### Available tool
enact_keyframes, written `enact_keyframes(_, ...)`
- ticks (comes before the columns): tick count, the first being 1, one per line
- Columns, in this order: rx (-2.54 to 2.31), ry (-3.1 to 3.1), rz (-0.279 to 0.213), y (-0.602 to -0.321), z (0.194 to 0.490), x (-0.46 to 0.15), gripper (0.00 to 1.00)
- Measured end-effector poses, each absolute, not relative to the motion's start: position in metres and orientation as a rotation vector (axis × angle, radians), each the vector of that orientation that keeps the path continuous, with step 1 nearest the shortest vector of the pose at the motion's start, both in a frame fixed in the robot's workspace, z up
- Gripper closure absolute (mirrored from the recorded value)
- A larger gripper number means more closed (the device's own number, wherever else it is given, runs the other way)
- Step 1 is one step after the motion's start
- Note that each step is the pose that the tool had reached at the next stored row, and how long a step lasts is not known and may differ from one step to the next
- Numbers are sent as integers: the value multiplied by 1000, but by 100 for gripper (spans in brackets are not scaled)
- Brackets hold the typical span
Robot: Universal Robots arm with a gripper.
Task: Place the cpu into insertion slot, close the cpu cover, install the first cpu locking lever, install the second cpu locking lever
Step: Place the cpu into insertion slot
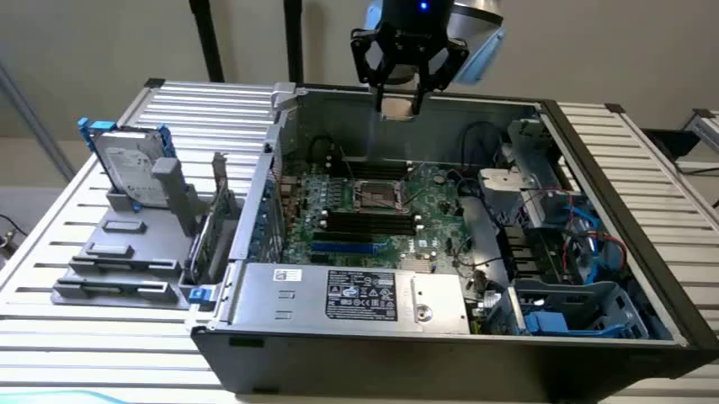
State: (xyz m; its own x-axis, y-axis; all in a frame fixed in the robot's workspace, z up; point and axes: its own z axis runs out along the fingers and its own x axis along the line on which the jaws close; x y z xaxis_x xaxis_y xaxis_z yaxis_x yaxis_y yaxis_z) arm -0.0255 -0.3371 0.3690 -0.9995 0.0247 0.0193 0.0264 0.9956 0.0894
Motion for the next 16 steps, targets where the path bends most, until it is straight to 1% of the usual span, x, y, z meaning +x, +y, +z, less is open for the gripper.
enact_keyframes(16,-40,-3122,-135,-334,368,-26,45)
